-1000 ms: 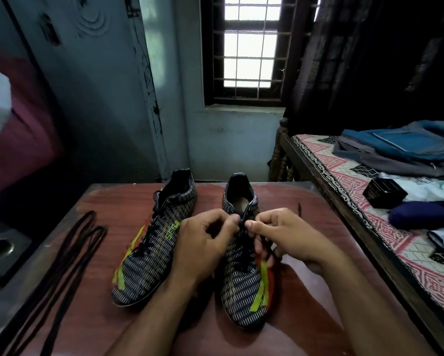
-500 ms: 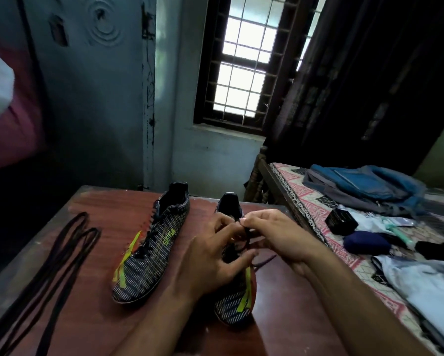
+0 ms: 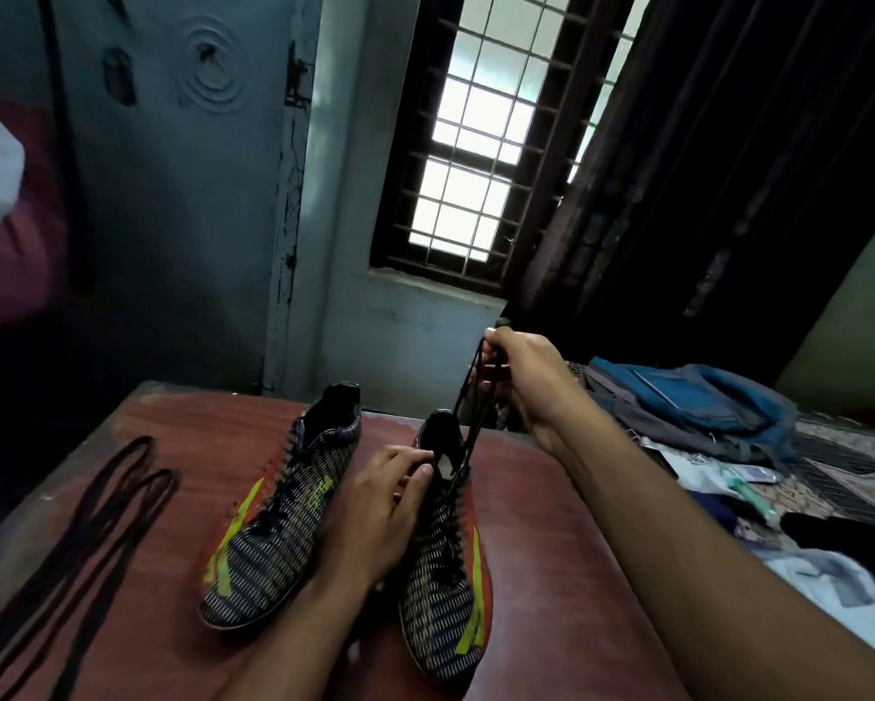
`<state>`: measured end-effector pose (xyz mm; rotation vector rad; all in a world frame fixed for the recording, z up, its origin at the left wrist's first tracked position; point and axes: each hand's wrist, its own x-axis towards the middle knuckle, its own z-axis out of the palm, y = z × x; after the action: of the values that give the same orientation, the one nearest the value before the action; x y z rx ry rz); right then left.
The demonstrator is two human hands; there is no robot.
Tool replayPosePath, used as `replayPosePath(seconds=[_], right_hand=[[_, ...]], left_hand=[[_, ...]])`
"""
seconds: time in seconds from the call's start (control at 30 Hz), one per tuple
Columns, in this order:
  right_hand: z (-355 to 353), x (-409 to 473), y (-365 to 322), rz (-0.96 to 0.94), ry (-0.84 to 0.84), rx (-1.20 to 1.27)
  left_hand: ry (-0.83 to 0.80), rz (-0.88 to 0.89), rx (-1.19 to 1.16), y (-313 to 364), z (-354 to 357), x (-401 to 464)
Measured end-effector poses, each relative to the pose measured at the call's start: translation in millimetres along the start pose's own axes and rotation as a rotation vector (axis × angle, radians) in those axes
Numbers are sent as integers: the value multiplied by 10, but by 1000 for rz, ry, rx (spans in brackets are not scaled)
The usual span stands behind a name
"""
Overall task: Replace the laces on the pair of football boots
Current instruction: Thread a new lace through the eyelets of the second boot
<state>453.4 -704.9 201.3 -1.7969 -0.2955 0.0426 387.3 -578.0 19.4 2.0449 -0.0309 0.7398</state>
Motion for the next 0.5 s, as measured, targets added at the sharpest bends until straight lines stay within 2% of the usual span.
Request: replayPosePath(seconds=[0.17, 0.37, 0.5], right_hand=[[90, 139, -34, -44, 56, 231], [199, 276, 70, -15, 21, 572], [212, 332, 252, -13, 40, 689]], left_hand=[[18, -9, 33, -7, 4, 6], [62, -4, -10, -22, 26, 25], [82, 33, 7, -33, 40, 28]])
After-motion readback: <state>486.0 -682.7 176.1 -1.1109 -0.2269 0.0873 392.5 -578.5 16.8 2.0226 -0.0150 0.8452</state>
